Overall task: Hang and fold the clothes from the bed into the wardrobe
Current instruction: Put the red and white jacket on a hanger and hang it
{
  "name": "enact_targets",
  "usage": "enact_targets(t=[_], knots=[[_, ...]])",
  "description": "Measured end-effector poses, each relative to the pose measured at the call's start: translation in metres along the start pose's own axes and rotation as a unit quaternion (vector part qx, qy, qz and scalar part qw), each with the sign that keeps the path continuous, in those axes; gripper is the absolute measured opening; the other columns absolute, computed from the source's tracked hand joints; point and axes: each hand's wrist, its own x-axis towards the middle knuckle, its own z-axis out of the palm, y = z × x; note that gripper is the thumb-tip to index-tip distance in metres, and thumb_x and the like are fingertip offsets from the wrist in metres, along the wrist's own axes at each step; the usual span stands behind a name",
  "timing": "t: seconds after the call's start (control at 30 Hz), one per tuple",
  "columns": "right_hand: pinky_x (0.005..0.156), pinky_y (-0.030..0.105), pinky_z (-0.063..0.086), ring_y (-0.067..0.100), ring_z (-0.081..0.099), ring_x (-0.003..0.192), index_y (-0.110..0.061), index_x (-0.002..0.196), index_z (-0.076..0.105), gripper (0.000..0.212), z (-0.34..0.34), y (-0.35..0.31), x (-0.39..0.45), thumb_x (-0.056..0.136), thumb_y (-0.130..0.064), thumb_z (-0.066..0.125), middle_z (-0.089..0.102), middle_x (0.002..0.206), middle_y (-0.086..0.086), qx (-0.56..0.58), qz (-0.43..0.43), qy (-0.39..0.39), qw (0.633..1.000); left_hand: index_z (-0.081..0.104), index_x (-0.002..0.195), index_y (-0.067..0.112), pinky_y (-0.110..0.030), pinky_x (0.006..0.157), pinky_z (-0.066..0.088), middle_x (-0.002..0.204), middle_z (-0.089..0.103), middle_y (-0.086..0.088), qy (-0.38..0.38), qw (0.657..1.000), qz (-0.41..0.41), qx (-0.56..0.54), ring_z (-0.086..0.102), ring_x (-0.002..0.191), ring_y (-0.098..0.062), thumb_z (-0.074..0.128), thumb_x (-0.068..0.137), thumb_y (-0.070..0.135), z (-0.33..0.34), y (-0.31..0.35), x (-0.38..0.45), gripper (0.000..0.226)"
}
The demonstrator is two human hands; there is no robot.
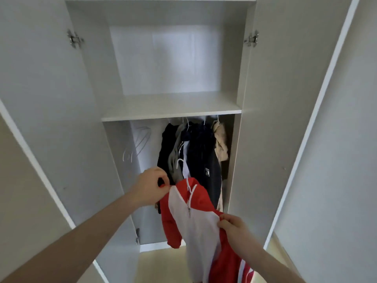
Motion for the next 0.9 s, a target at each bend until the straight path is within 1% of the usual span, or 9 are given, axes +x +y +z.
enact_targets(t=[0.1, 0.17, 0.23, 0.3, 0.4, 0.5, 0.6, 0.77, 0.9], knots=[[0.067, 0.024, 0.048, 0.012, 0.064, 0.072, -0.025, 0.079, 0.071, 0.033, 0.035, -0.023, 0.044, 0.103, -0.017, 0.05, 0.072, 0.087, 0.01, 0.007, 0.016, -0.02, 1.0, 0.066, 0.081, 0.035, -0.028, 0.09, 0.046, 0.102, 0.058, 0.014, 0.034, 0.998, -0.046, 0.017, 0.057, 0.096, -0.008, 0.074, 0.083, 0.021, -0.03, -0.035, 0.019, 0.016], [0.071, 0.023, 0.046, 0.01, 0.063, 0.08, -0.029, 0.085, 0.067, 0.03, 0.056, -0.04, 0.069, 0.105, -0.022, 0.046, 0.071, 0.09, 0.0, 0.01, 0.015, -0.026, 1.0, 0.065, 0.087, 0.034, -0.028, 0.087, 0.043, 0.106, 0.054, 0.014, 0.047, 0.995, -0.076, 0.036, 0.055, 0.094, -0.01, 0.072, 0.085, 0.021, -0.05, -0.056, 0.037, 0.015], [0.081, 0.027, 0.046, 0.011, 0.062, 0.086, -0.031, 0.091, 0.066, 0.026, 0.076, -0.058, 0.092, 0.106, -0.023, 0.045, 0.069, 0.093, -0.007, 0.029, 0.015, -0.038, 0.999, 0.068, 0.093, 0.032, -0.029, 0.085, 0.042, 0.112, 0.054, 0.009, 0.059, 0.991, -0.1, 0.063, 0.054, 0.088, -0.012, 0.072, 0.085, 0.021, -0.07, -0.077, 0.061, 0.014], [0.081, 0.028, 0.047, 0.015, 0.063, 0.09, -0.027, 0.099, 0.068, 0.024, 0.096, -0.075, 0.115, 0.105, -0.022, 0.046, 0.07, 0.098, -0.004, 0.055, 0.015, -0.049, 0.997, 0.071, 0.101, 0.026, -0.03, 0.087, 0.044, 0.118, 0.056, 0.0, 0.071, 0.989, -0.106, 0.077, 0.058, 0.091, -0.018, 0.073, 0.084, 0.017, -0.089, -0.098, 0.089, 0.019], [0.064, 0.026, 0.046, 0.018, 0.066, 0.081, -0.023, 0.088, 0.069, 0.024, 0.127, -0.099, 0.15, 0.102, -0.019, 0.05, 0.071, 0.083, 0.0, 0.087, 0.018, -0.029, 0.996, 0.068, 0.113, 0.019, -0.03, 0.091, 0.043, 0.128, 0.052, -0.006, 0.079, 0.987, -0.112, 0.088, 0.058, 0.112, -0.026, 0.072, 0.081, 0.014, -0.112, -0.127, 0.131, 0.033], [0.069, 0.031, 0.05, 0.024, 0.064, 0.073, -0.014, 0.08, 0.067, 0.024, 0.16, -0.12, 0.186, 0.099, -0.017, 0.052, 0.066, 0.074, 0.006, 0.12, 0.037, -0.012, 0.992, 0.062, 0.123, 0.016, -0.035, 0.097, 0.048, 0.133, 0.048, -0.007, 0.078, 0.986, -0.11, 0.096, 0.056, 0.118, -0.028, 0.067, 0.08, 0.013, -0.129, -0.152, 0.174, 0.043], [0.064, 0.031, 0.046, 0.019, 0.054, 0.06, -0.017, 0.065, 0.053, 0.031, 0.186, -0.14, 0.219, 0.096, -0.016, 0.051, 0.053, 0.063, 0.003, 0.116, 0.029, 0.001, 0.993, 0.058, 0.132, 0.016, -0.04, 0.104, 0.046, 0.139, 0.046, -0.011, 0.067, 0.985, -0.112, 0.115, 0.05, 0.127, -0.032, 0.065, 0.081, 0.013, -0.143, -0.174, 0.211, 0.051], [0.058, 0.022, 0.046, 0.009, 0.054, 0.064, -0.021, 0.074, 0.057, 0.026, 0.224, -0.167, 0.269, 0.099, -0.014, 0.053, 0.059, 0.076, -0.003, 0.108, 0.036, 0.038, 0.993, 0.049, 0.144, 0.02, -0.044, 0.111, 0.041, 0.149, 0.04, -0.011, 0.026, 0.982, -0.123, 0.138, 0.044, 0.135, -0.034, 0.064, 0.084, 0.017, -0.154, -0.209, 0.253, 0.062], [0.059, 0.025, 0.045, 0.011, 0.052, 0.065, -0.021, 0.075, 0.052, 0.026, 0.246, -0.183, 0.302, 0.1, -0.015, 0.052, 0.056, 0.078, -0.001, 0.119, 0.059, 0.042, 0.99, 0.045, 0.148, 0.021, -0.042, 0.114, 0.038, 0.155, 0.036, -0.008, 0.003, 0.983, -0.124, 0.135, 0.042, 0.138, -0.032, 0.063, 0.087, 0.019, -0.153, -0.229, 0.273, 0.064]])
